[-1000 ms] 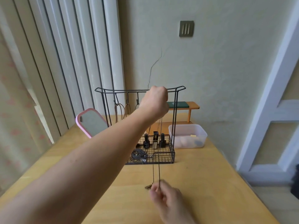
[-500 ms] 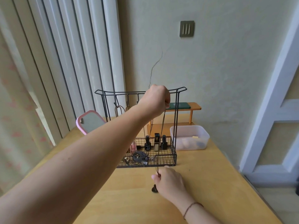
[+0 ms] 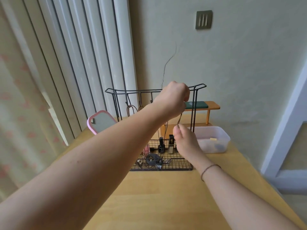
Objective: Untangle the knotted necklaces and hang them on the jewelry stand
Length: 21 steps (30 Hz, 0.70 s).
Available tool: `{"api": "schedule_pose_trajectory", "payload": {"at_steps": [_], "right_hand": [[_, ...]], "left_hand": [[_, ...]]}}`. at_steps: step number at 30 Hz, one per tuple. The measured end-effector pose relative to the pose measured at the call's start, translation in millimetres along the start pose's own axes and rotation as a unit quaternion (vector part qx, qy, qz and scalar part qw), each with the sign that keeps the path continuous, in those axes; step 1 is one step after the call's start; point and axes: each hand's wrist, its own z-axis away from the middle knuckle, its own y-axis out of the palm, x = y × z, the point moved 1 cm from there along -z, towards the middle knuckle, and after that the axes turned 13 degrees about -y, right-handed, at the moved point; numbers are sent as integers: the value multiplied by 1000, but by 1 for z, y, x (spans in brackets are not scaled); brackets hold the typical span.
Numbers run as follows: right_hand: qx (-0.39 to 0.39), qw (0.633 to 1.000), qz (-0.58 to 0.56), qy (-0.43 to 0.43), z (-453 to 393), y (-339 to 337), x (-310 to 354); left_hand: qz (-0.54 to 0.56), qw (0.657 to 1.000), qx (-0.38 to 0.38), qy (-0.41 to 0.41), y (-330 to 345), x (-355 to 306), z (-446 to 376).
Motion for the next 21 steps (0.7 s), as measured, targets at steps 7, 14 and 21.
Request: {"api": "schedule_pose_trajectory", "payload": {"at_steps": [7,14,21], "right_hand": [[247,935,232,108,4,25,-28],[283,927,218,111,9,-7,5],[-50,994,76,62,-10,-56,47]], "left_hand": [[-10,1000,-7,12,2,-2,2],[-7,998,-43,44,9,6,12],[182,975,-119,54,8,31,49]]}}
